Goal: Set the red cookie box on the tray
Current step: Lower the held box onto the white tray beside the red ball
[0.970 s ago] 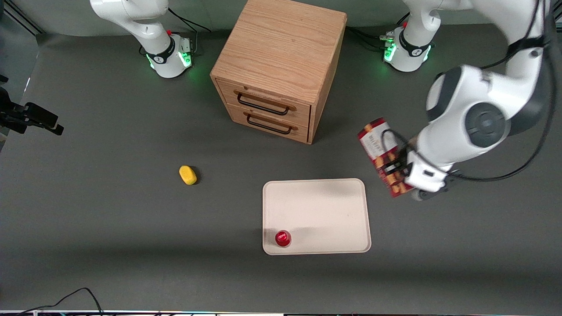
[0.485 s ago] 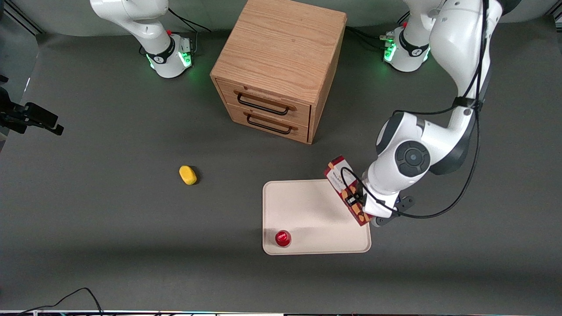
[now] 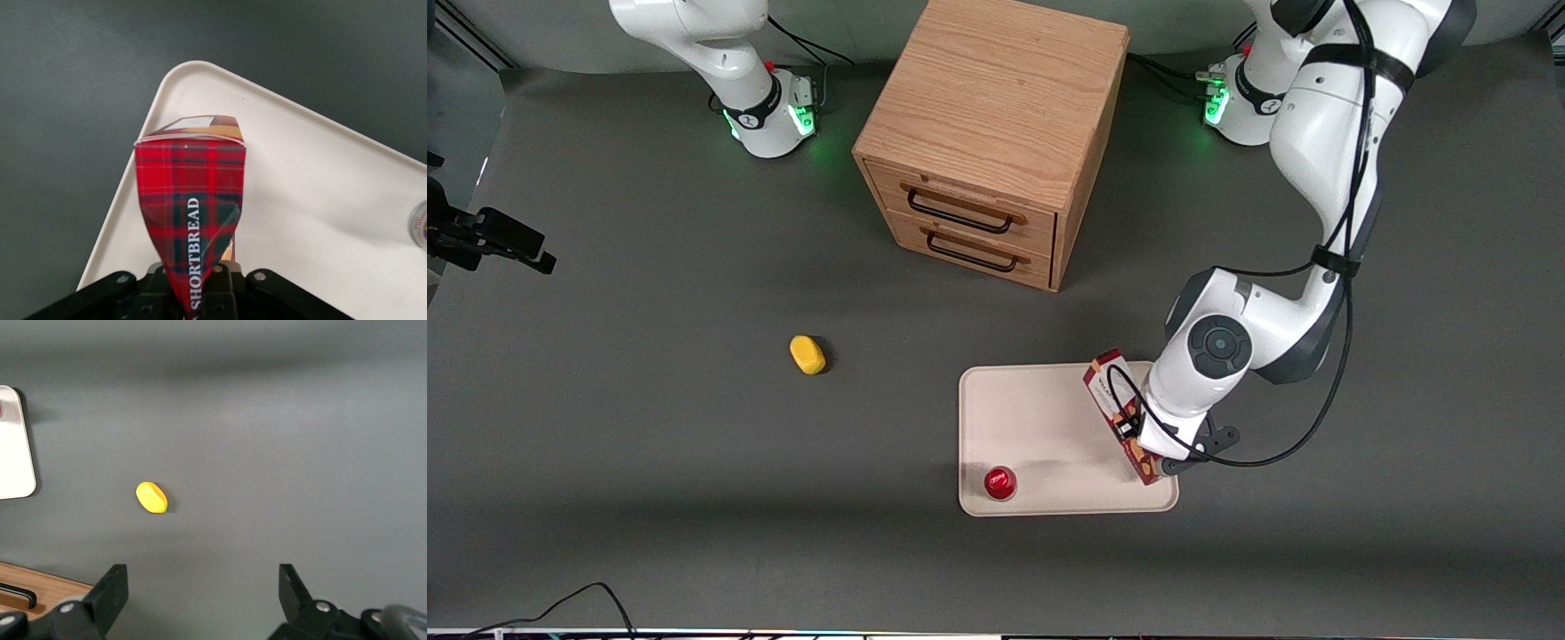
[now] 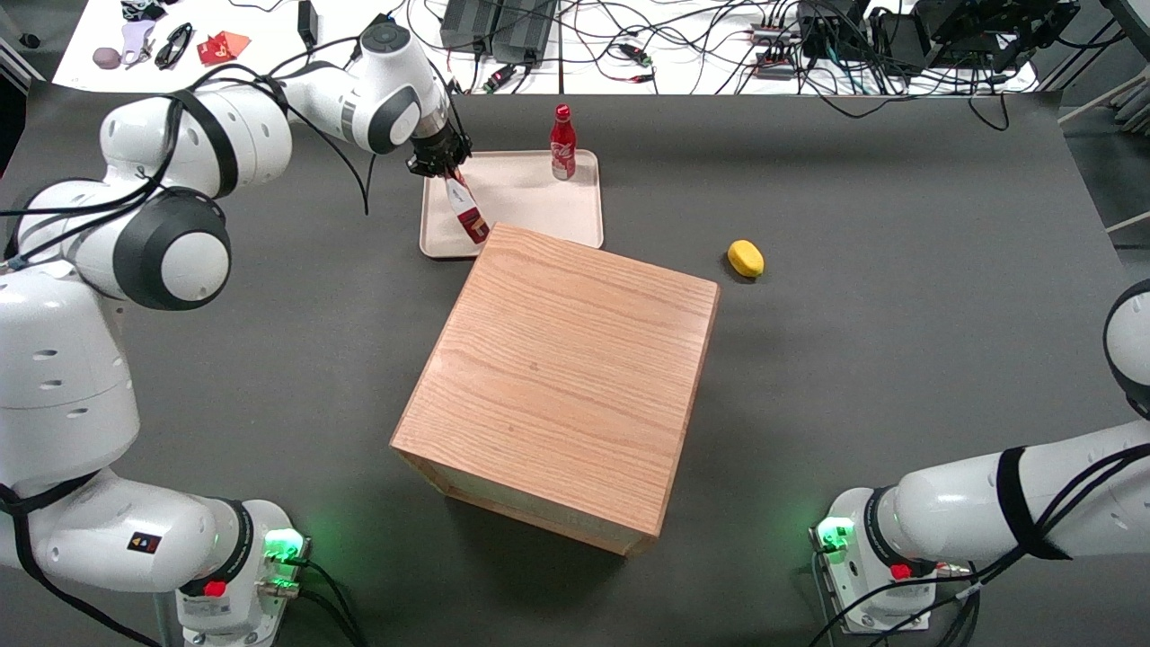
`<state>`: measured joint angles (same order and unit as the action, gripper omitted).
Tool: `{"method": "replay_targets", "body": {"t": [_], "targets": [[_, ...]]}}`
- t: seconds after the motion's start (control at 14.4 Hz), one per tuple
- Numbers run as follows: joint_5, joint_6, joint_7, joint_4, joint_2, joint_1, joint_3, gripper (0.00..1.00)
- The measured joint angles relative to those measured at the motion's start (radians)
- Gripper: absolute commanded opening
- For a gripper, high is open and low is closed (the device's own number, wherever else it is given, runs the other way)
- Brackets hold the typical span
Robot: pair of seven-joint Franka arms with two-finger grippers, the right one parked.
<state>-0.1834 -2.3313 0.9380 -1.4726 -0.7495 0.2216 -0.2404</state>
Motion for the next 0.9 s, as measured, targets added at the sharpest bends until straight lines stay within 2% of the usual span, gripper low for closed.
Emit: {"method": "replay_targets", "body": {"t": [0.14,0.21,0.35,0.55,0.9], "targets": [[-0.032,-0.023,-0.003,0.003,-0.020,0.000,0.000,0.00],[-0.041,-0.036,-0.004,0.003,-0.028,0.000,0.000,0.05],[-0.045,-0.056,-0.008,0.004,-0.037,0.000,0.000,0.37],[-0.046,-0.064,-0.011,0.003,-0.046,0.001,0.000,1.00],[-0.045,-0.013,-0.011,0.023,-0.045,-0.003,0.000,1.00]]}}
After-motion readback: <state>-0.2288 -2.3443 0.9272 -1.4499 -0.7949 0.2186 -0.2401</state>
